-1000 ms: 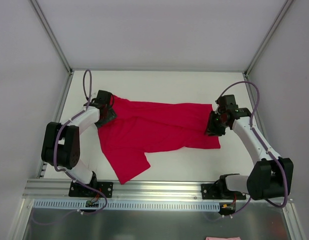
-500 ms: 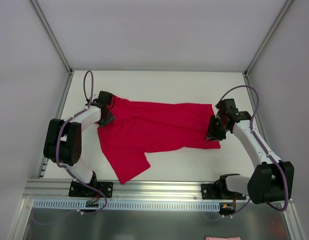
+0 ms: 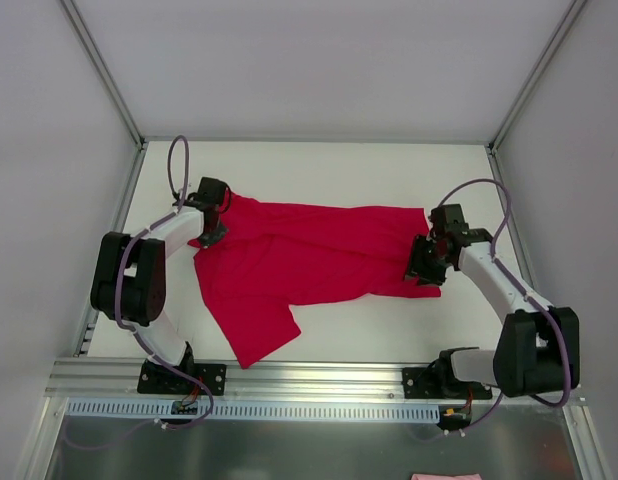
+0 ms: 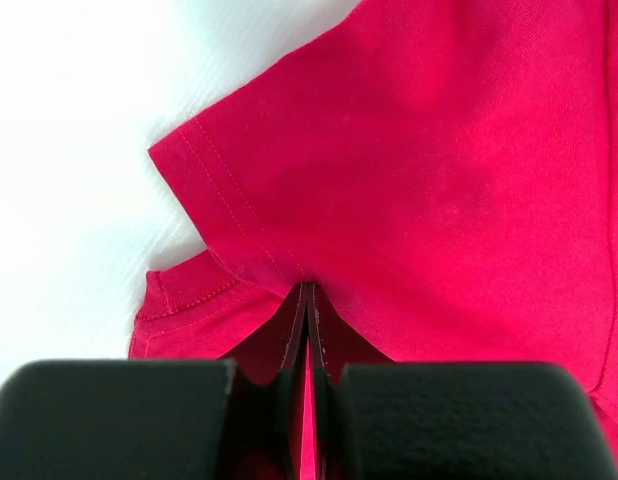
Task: Fold and stack the t-shirts
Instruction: Fold the flattened tshirt in 1/3 of the way
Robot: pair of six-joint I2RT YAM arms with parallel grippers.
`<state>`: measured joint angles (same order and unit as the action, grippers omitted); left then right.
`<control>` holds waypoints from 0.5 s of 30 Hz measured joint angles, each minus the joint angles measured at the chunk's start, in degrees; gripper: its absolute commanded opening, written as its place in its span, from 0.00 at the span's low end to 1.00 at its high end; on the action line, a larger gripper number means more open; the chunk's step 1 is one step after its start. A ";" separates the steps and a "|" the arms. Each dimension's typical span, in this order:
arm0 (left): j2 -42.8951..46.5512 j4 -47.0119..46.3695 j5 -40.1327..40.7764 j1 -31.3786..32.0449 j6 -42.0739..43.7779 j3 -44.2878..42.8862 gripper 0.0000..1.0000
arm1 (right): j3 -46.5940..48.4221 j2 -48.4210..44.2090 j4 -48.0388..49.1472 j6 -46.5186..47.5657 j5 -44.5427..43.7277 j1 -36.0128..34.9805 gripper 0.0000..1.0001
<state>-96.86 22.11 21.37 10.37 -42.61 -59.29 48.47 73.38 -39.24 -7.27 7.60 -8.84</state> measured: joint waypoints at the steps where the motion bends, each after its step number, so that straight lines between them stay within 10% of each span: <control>1: -0.07 0.11 0.04 0.00 0.02 -0.11 0.00 | -0.31 1.18 1.22 -0.50 -0.50 0.00 0.46; 15: -1.44 1.16 0.26 0.00 0.79 -2.99 0.00 | 2.14 10.62 12.66 -2.14 -13.05 -0.02 0.45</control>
<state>-98.30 23.27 21.63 10.37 -41.82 -62.28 50.61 84.01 -26.59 -9.41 -5.45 -8.86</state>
